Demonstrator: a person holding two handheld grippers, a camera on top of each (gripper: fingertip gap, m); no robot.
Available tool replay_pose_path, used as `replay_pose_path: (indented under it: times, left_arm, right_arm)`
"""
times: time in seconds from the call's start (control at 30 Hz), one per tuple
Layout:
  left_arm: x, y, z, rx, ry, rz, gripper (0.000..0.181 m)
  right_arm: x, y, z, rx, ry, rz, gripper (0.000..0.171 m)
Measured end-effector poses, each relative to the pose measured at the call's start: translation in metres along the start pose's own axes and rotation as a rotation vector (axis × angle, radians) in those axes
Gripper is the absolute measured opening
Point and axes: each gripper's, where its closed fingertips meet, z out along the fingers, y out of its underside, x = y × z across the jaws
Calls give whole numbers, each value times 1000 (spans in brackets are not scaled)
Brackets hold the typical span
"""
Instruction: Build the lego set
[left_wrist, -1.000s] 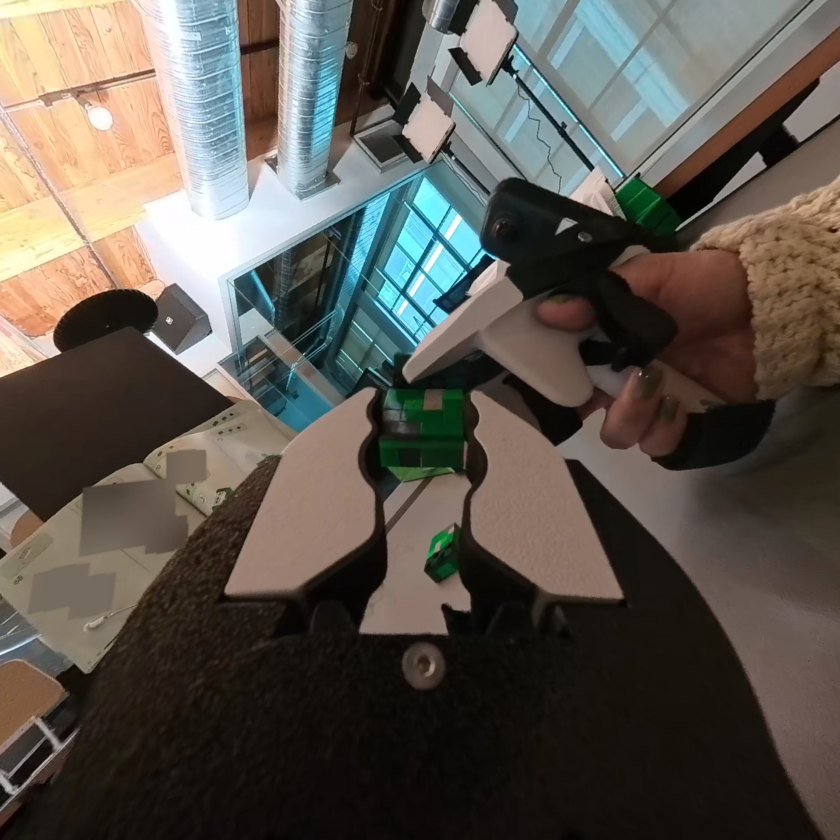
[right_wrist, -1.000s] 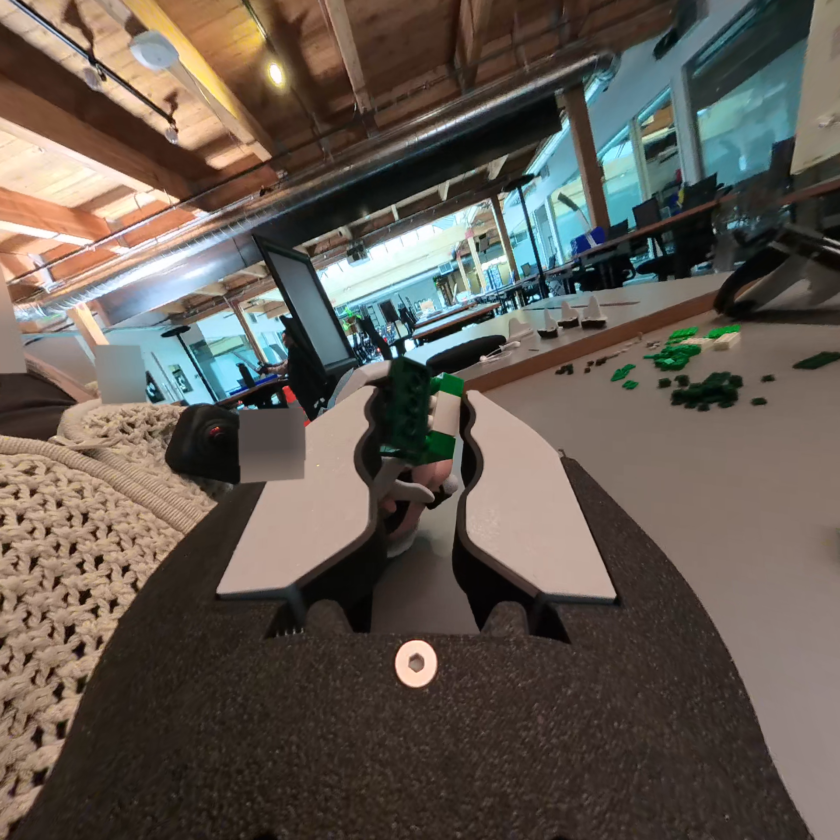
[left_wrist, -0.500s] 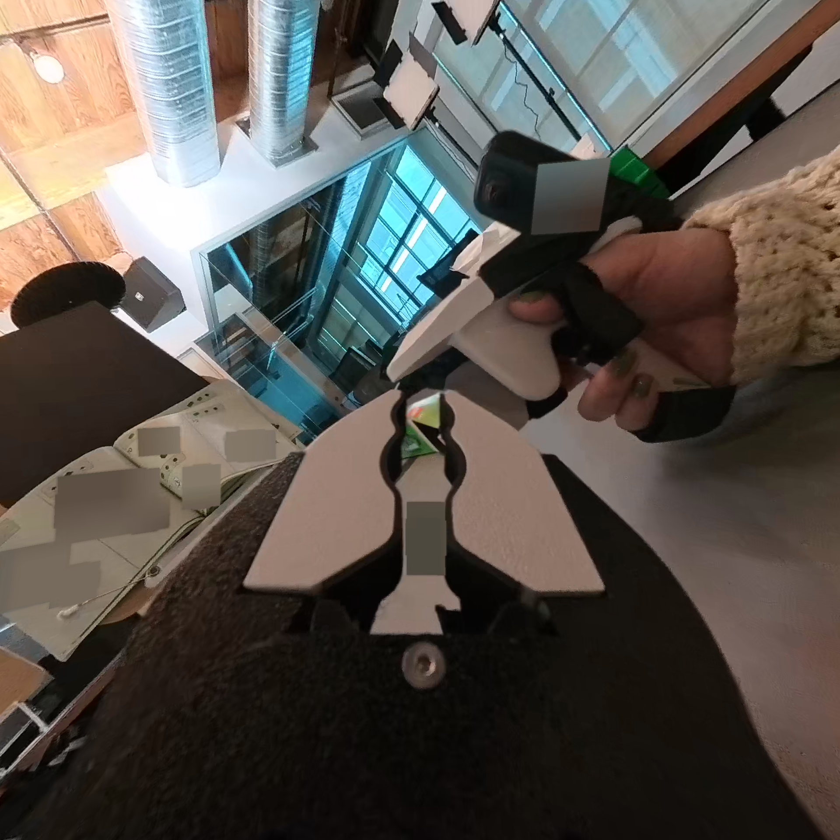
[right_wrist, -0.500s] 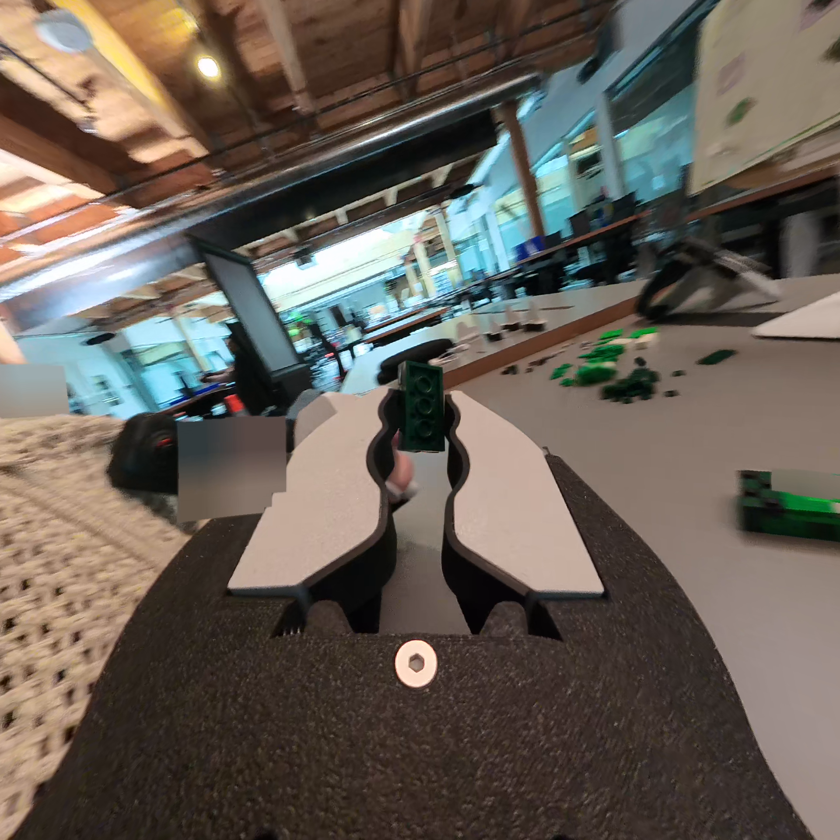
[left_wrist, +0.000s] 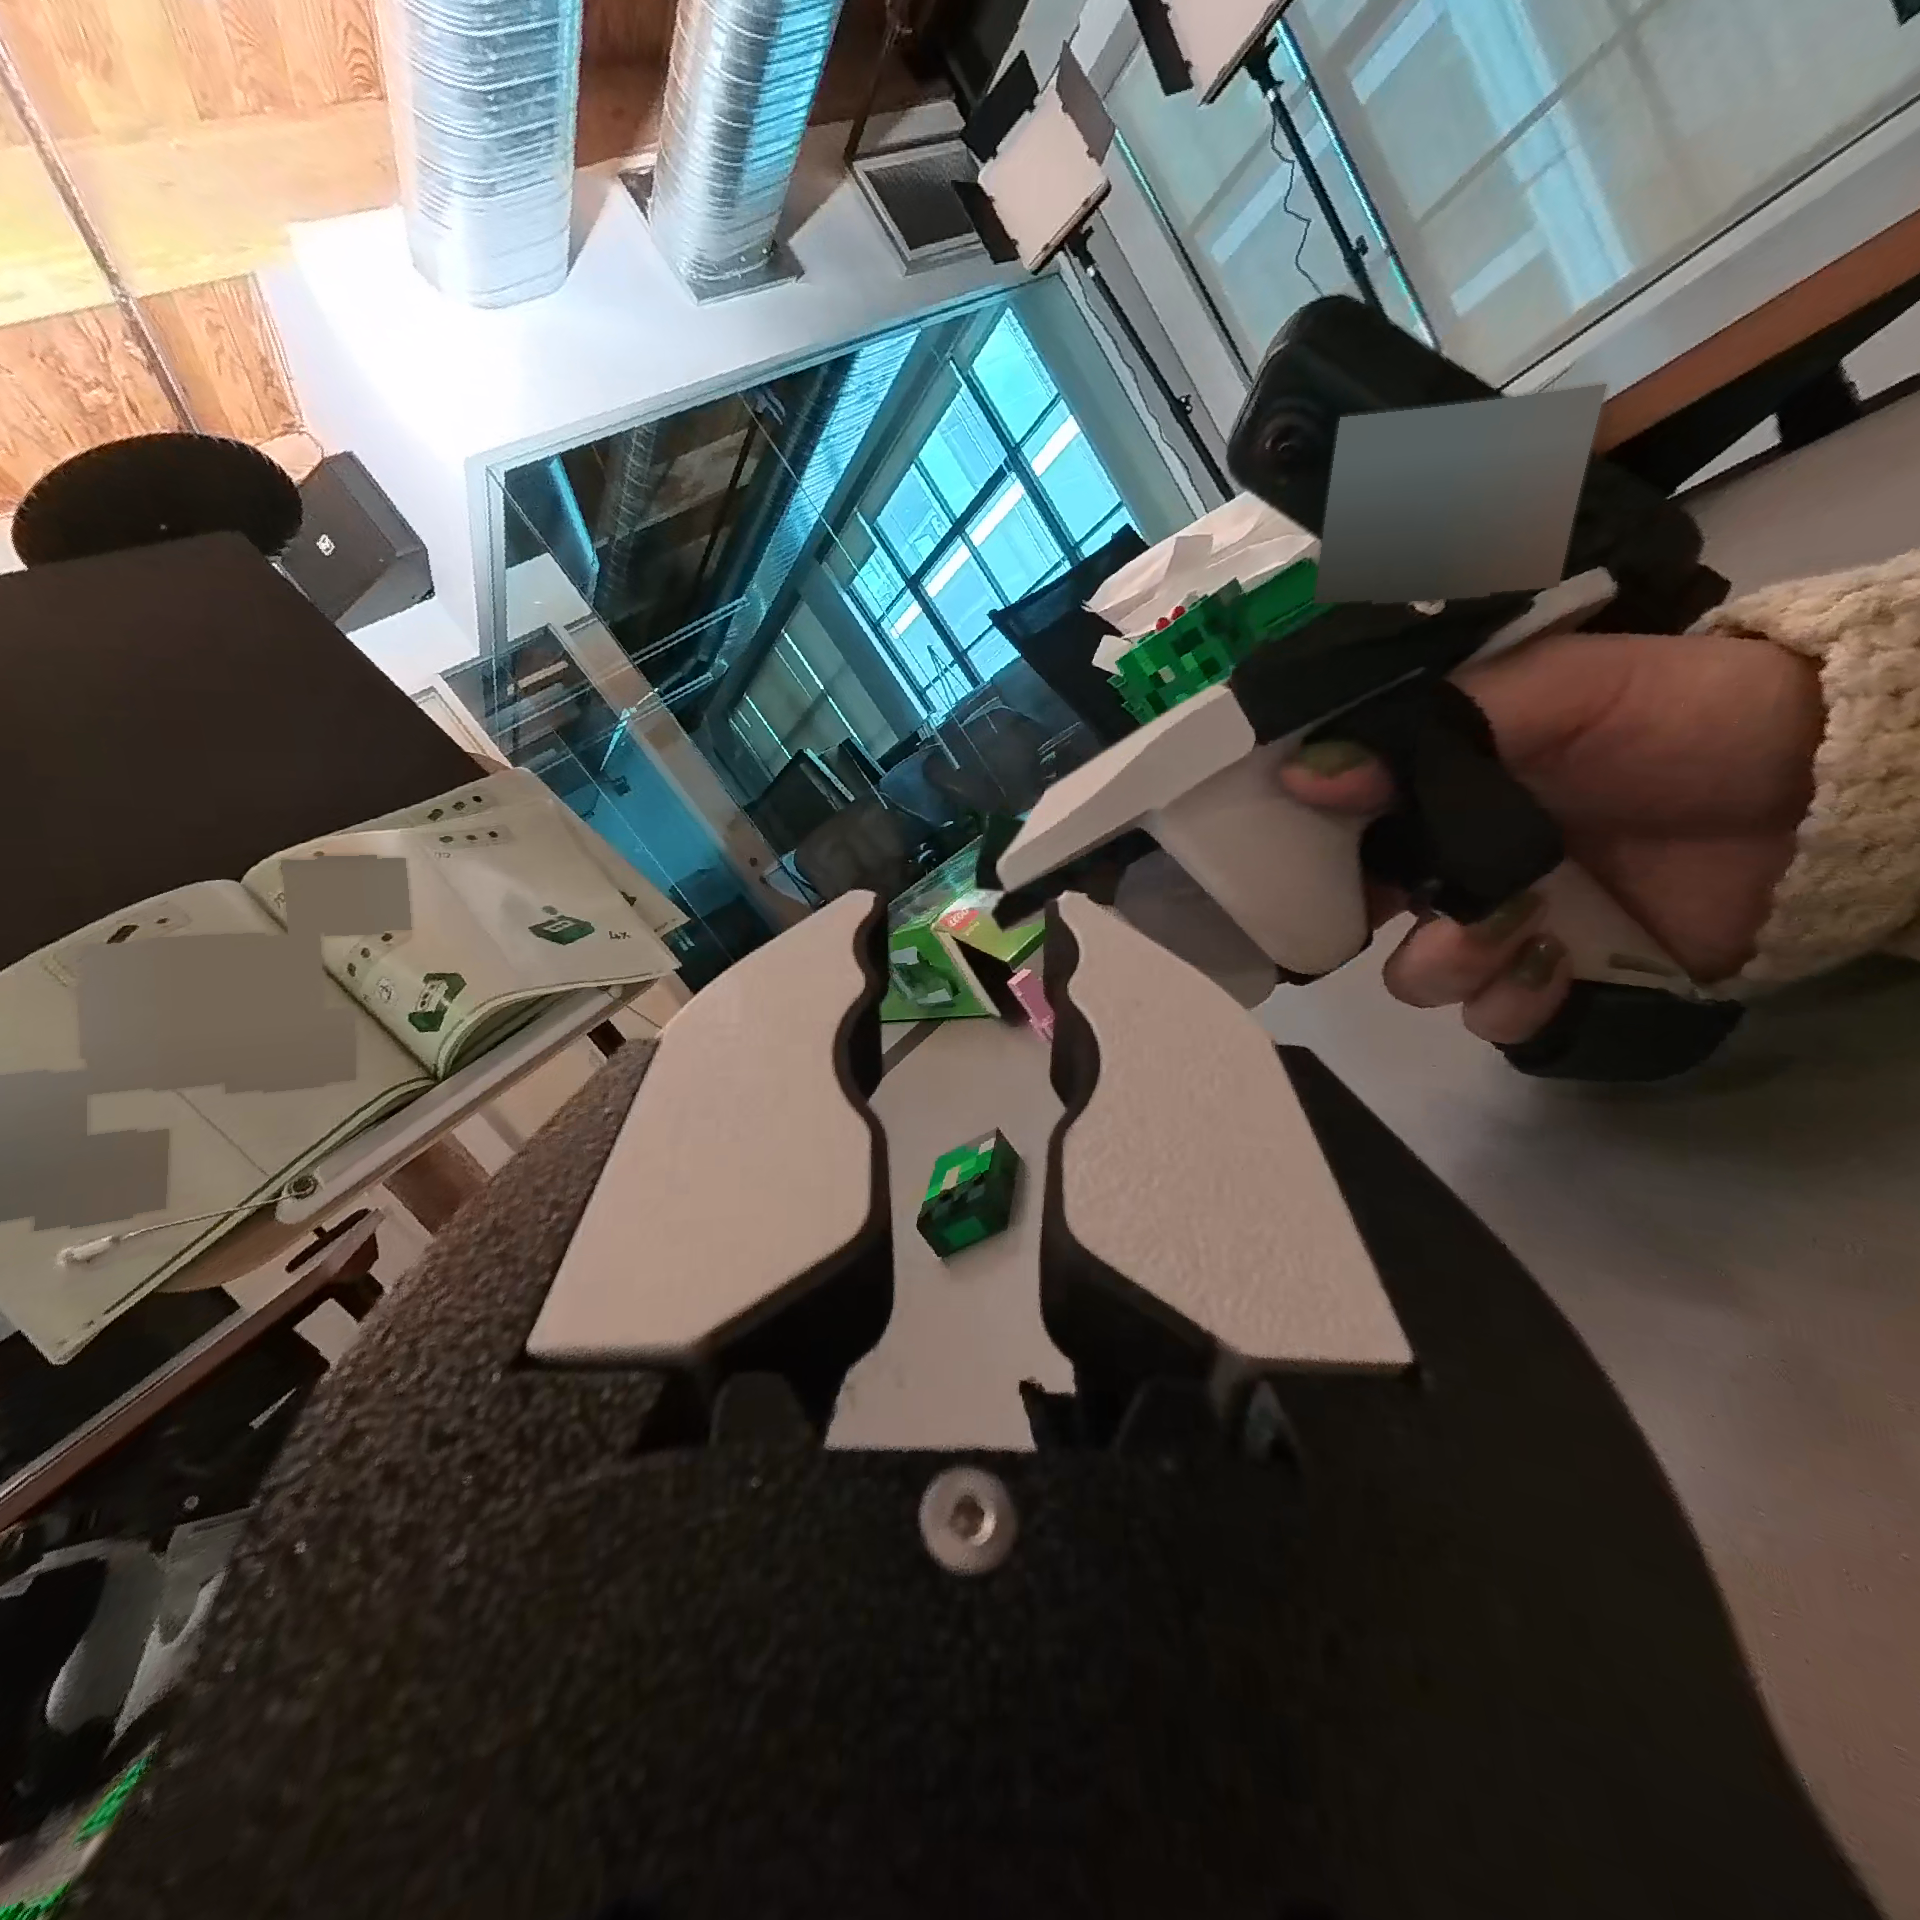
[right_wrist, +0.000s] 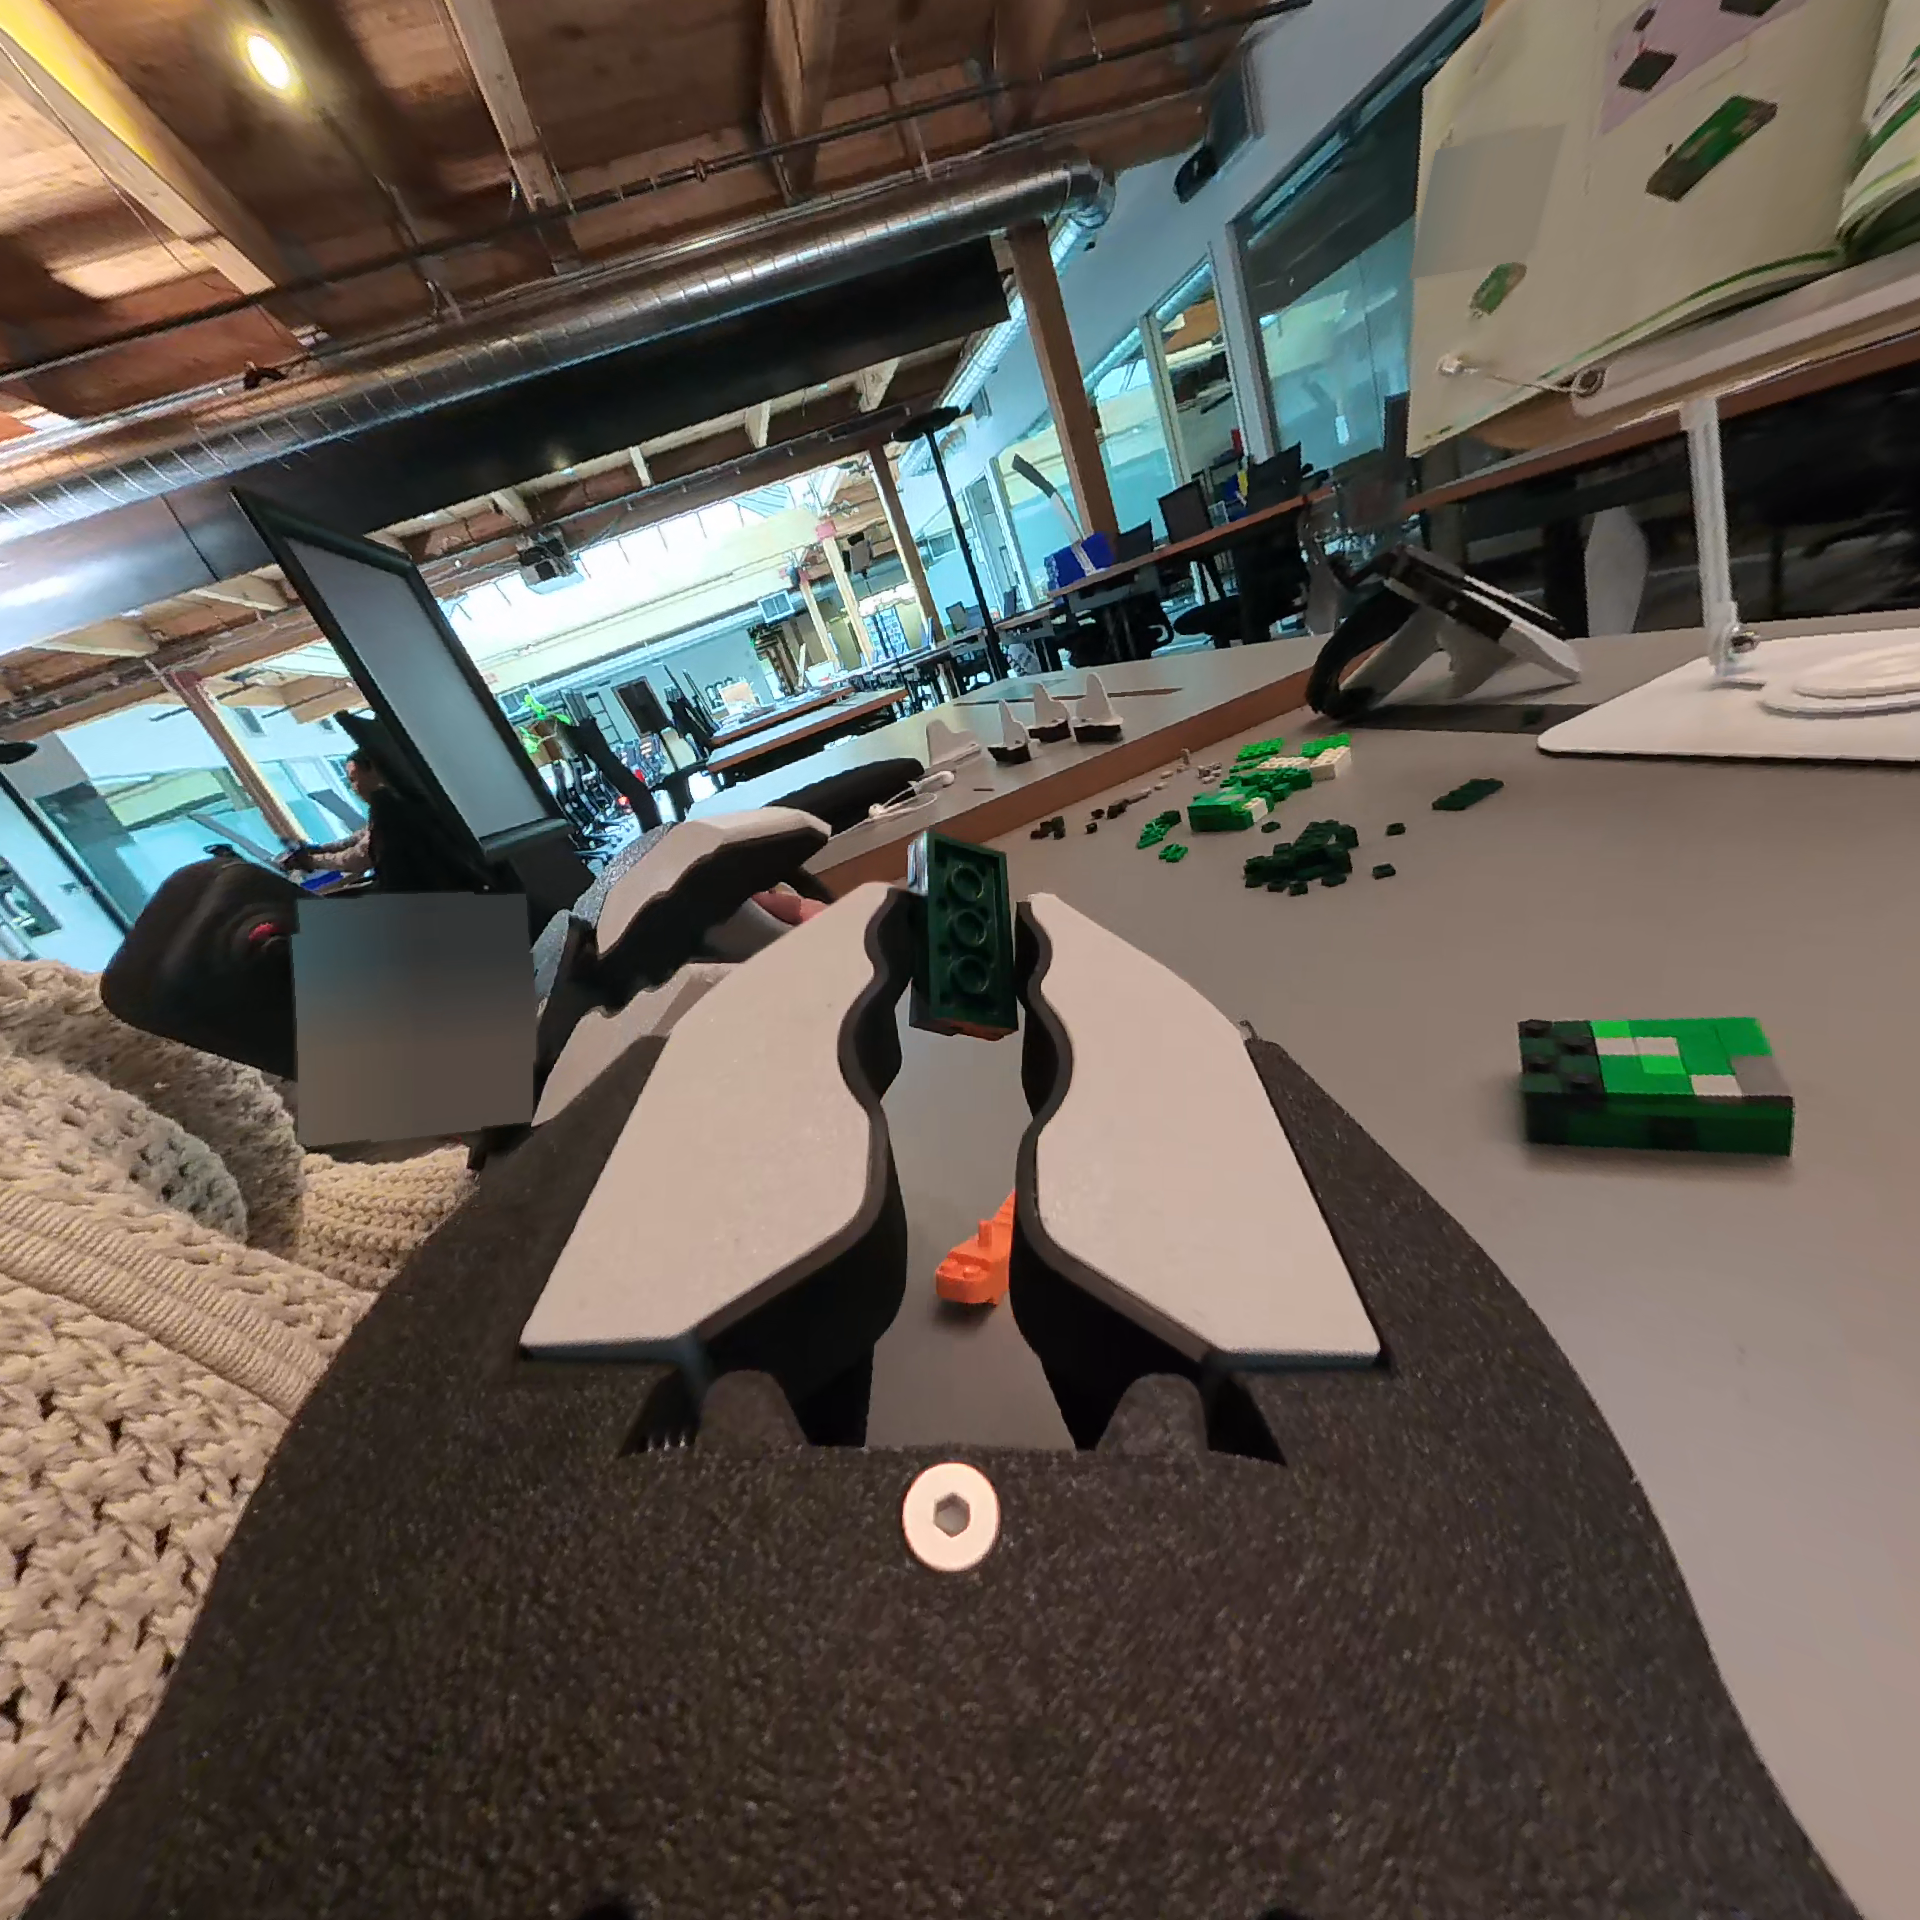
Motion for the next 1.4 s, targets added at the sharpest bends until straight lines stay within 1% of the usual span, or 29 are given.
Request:
replay_pose_path:
  times: [0.23,0.73,1.1,1.17,1.23,1.4]
  left_arm:
    - [1,0,0,-2,4,3,29]
    - [-7,2,0,-1,-20,-70,30]
    - [-5,2,0,-6,-11,-59,30]
    - [-6,2,0,-3,-13,-58,30]
    - [-8,2,-1,-1,-18,-65,30]
    - [-12,5,-5,-9,-12,-89,29]
  right_arm:
    - [-3,5,2,-22,-23,23,18]
    - [-2,5,1,-19,-33,53,18]
    - [-3,4,2,-19,-39,51,18]
    - [-3,4,1,-26,-28,7,18]
    - [0,5,0,-49,11,-92,18]
    - [8,11,-6,-165,152,-531,18]
